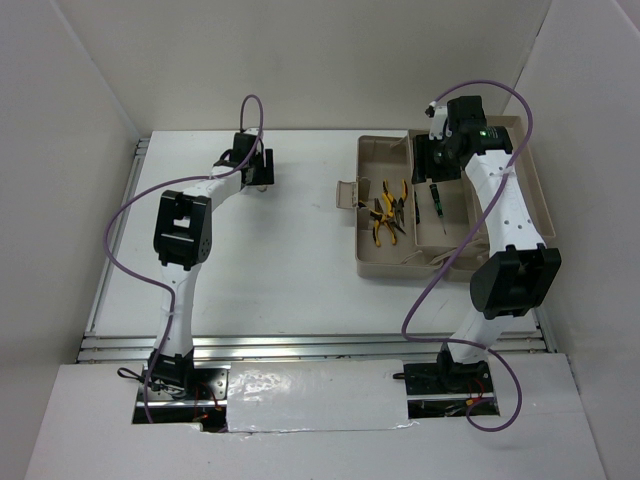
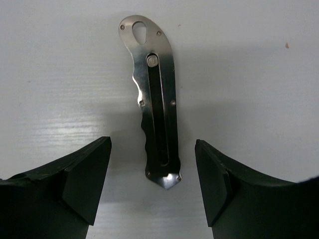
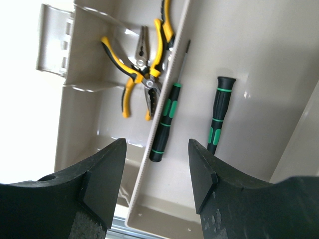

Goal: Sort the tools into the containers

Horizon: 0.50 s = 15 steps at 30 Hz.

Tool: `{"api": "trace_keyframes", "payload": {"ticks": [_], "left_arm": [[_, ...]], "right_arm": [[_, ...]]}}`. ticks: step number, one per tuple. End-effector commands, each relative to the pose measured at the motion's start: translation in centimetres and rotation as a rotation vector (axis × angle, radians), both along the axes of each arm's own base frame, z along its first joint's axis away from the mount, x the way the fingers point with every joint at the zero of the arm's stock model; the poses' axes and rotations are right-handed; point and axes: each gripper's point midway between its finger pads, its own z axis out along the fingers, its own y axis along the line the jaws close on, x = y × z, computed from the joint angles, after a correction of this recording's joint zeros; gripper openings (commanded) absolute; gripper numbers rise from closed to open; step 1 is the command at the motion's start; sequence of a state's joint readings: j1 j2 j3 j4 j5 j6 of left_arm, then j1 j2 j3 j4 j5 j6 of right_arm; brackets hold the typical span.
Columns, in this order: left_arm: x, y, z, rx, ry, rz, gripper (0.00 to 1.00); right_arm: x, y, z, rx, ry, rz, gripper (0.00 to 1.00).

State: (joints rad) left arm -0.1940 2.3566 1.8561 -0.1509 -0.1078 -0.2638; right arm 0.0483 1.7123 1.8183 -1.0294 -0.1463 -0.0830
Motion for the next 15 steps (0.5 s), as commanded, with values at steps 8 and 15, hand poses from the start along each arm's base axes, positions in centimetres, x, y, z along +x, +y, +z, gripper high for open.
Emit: {"api": "trace_keyframes", "payload": {"ticks": [8, 15], "left_arm": [[4.0, -2.1, -0.7, 0.107, -0.091, 0.023, 0.76], [3.9, -1.4, -0.8, 0.111, -0.051, 0.031, 0.56]], "right_arm": [[-1.1, 1.5, 5.3, 0.091, -0.099, 0.033, 0.61], [-1.8, 2.6, 7.9, 0.152, -0.157, 0.083, 0.61]]}}
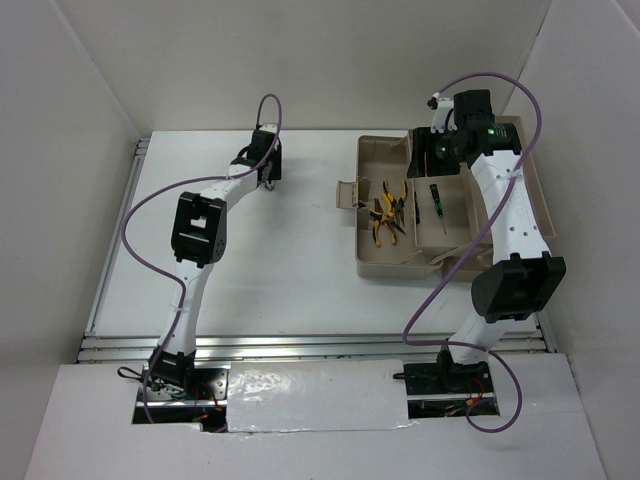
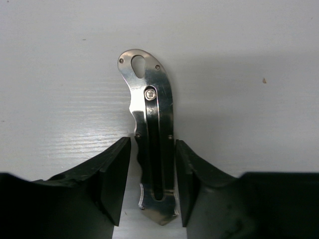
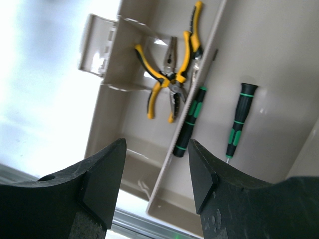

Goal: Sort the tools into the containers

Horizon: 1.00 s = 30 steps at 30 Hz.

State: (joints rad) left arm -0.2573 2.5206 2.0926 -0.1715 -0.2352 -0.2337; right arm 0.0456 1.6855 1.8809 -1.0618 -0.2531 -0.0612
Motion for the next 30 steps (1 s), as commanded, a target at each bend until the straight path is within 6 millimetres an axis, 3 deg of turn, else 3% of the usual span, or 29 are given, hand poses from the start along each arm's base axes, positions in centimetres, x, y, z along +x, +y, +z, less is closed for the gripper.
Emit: {"api": "trace_keyframes", "payload": {"ticks": [1, 3, 6, 8, 10, 11, 12, 13, 14, 15, 16, 17, 18, 19, 20, 21, 22, 23, 25, 26, 30], "left_arm": [[-0.1, 1.4, -1.0, 0.012, 0.048, 0.02, 0.53], [-1.1, 2.4, -2.1, -0.02, 0.111, 0.03, 0.44], [-2.0, 4.4, -2.2, -0.069, 0.139, 0.074, 0.27], [-2.1, 4.8, -0.3, -0.114, 0.126, 0.062, 0.08], [-2.6, 3.3, 3.3, -0.124, 0.084, 0.007, 0.0], [-3.8, 2.8, 2.8, -0.118, 0.095, -0.01, 0.0], [-4.3, 2.0, 7.3, -0.144, 0.021, -0.052, 0.0], [-5.2, 0.9, 8.7, -0.163, -0.003, -0.089, 0.0], [-7.1, 0.6, 7.8, -0.171, 0.026, -0.104, 0.0], [-7.8, -0.4, 12.6, -0.211, -0.067, -0.151, 0.0], [-9.6, -1.1, 12.3, -0.22, -0.049, -0.176, 0.0], [-10.7, -1.7, 13.0, -0.237, -0.053, -0.194, 0.0], [-11.8, -2.0, 15.6, -0.252, -0.09, -0.209, 0.0], [-13.4, -3.0, 15.4, -0.266, -0.066, -0.228, 0.0], [-14.4, -3.5, 15.8, -0.283, -0.06, -0.244, 0.0], [-15.7, -3.9, 17.6, -0.304, -0.074, -0.261, 0.0], [-17.2, -4.8, 17.3, -0.327, -0.052, -0.278, 0.0], [-18.3, -5.1, 19.0, -0.345, -0.078, -0.291, 0.0], [-20.3, -6.6, 19.7, -0.369, -0.081, -0.329, 0.0], [-21.2, -7.0, 21.3, -0.38, -0.111, -0.338, 0.0], [-24.5, -10.4, 23.5, -0.37, -0.15, -0.425, 0.0]], "right_arm": [[-1.4, 1.0, 5.3, 0.064, -0.125, 0.041, 0.61], [-1.8, 1.7, 5.9, 0.094, -0.146, 0.069, 0.61], [-2.6, 2.9, 6.9, 0.151, -0.18, 0.118, 0.61], [-3.1, 3.5, 7.6, 0.187, -0.198, 0.136, 0.62], [-3.9, 4.6, 8.1, 0.238, -0.194, 0.173, 0.62], [-4.0, 5.1, 8.2, 0.256, -0.194, 0.188, 0.62], [-4.3, 5.4, 8.4, 0.289, -0.182, 0.183, 0.62], [-4.8, 6.2, 8.6, 0.331, -0.174, 0.213, 0.62], [-5.0, 6.6, 8.9, 0.356, -0.179, 0.228, 0.62], [-5.4, 6.9, 8.6, 0.393, -0.155, 0.224, 0.63], [-5.6, 7.6, 9.1, 0.435, -0.166, 0.255, 0.67], [-5.9, 7.9, 8.3, 0.459, -0.135, 0.256, 0.8], [-5.9, 8.2, 8.3, 0.481, -0.127, 0.26, 0.83], [-6.3, 9.0, 8.1, 0.51, -0.11, 0.291, 0.87], [-6.5, 9.4, 8.0, 0.529, -0.096, 0.306, 0.88], [-6.3, 9.7, 7.7, 0.55, -0.072, 0.308, 0.89], [-6.6, 10.5, 7.7, 0.577, -0.056, 0.339, 0.89], [-6.4, 11.0, 7.2, 0.596, -0.025, 0.338, 0.9], [-6.2, 11.9, 6.7, 0.622, 0.012, 0.354, 0.9], [-6.2, 13.0, 6.2, 0.655, 0.057, 0.381, 0.9], [-6.0, 16.0, 5.8, 0.709, 0.122, 0.45, 0.89]]}}
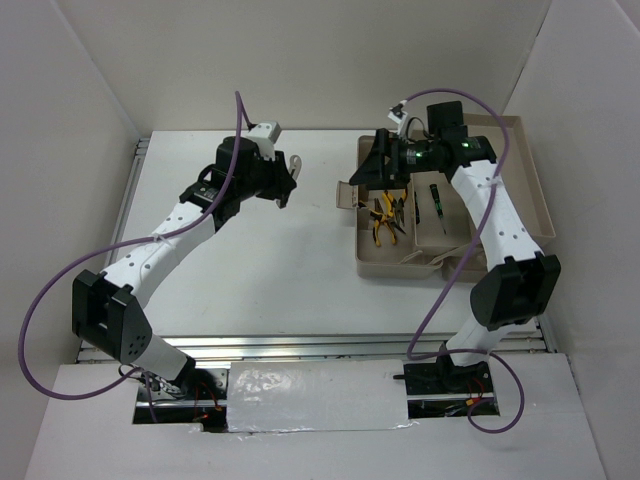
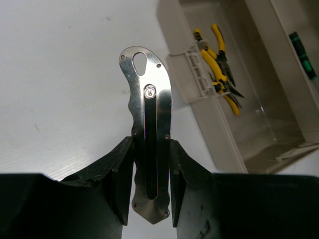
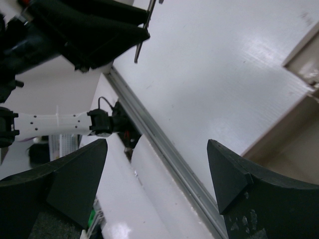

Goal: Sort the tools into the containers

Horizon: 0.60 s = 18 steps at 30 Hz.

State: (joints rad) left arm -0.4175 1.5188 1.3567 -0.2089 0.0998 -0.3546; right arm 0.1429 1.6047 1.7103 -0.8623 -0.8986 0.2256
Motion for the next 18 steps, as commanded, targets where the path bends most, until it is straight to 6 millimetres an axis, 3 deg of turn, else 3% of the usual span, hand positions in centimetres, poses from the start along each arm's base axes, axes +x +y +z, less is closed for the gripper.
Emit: {"api": "trace_keyframes", "payload": {"ticks": [1, 4, 8, 12, 18], "left_arm": [[-2.1, -2.6, 1.8, -0.026, -0.037, -0.048, 0.0], [-3.2, -4.1, 2.7, -0.035, -0.038, -0.08, 0.0], [-3.7, -4.9, 2.6, -0.054, -0.017, -0.107, 0.0], [-4.2, -5.4, 2.9, -0.082, 0.001, -0.122, 0.0], [-4.7, -6.0, 3.7, -0.121, 0.012, -0.151, 0.0]], "right_arm": [[0.3, 3.7, 1.4, 0.086, -0.003, 0.111, 0.88], [0.7, 5.4, 2.0, 0.082, -0.023, 0.142, 0.84], [0.9, 8.3, 1.1, 0.053, -0.022, 0.183, 0.76], [2.2, 8.5, 0.0, 0.031, -0.001, 0.153, 0.68], [2.6, 8.8, -1.4, 0.033, 0.044, 0.159, 0.64]]}}
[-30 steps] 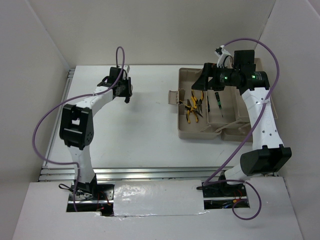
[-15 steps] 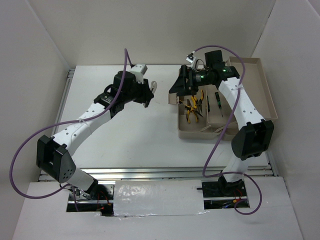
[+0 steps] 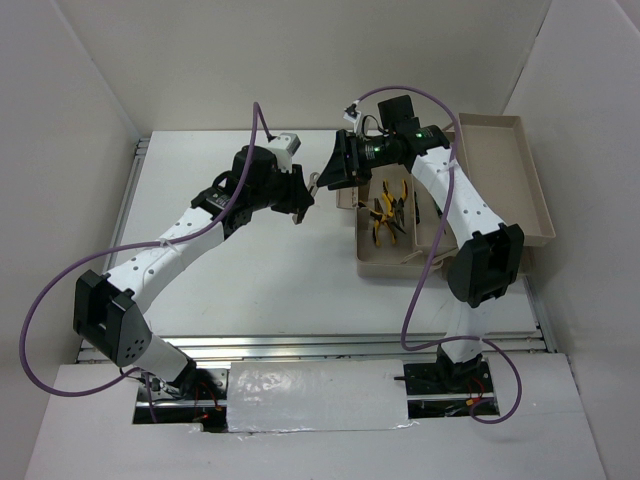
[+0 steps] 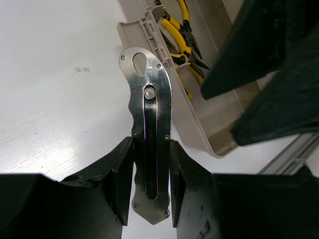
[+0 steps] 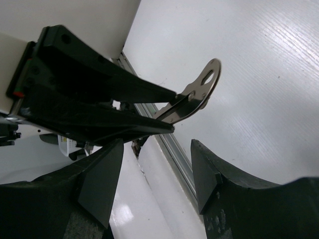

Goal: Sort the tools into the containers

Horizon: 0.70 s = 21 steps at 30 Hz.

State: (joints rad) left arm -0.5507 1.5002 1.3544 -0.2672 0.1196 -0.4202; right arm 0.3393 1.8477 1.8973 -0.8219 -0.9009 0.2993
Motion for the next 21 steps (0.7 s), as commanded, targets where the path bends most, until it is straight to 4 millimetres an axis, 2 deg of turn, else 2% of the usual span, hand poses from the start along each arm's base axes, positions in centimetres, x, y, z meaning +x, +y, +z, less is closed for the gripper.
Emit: {"api": "trace_keyframes", "payload": {"ticks": [1, 6, 12, 21], "left_arm": [[-0.1, -1.0, 4.1, -0.094, -0.057, -0.028, 0.0], [-0.3, -1.3, 4.7, -0.112, -0.052, -0.042, 0.0], [-0.7, -2.1, 4.7, -0.117, -0.05, -0.079, 0.0], [-1.1, -3.0, 4.5, -0.128, -0.042, -0.112, 0.0]], "right_arm": [[1.4, 0.2, 0.2, 0.01, -0.023, -0.015, 0.63], [1.2, 0.6, -0.9, 0.033, 0.026, 0.007, 0.59], [1.6, 0.9, -1.0, 0.038, 0.036, 0.01, 0.59], [1.4, 1.3, -1.2, 0.074, 0.067, 0.042, 0.48]]}}
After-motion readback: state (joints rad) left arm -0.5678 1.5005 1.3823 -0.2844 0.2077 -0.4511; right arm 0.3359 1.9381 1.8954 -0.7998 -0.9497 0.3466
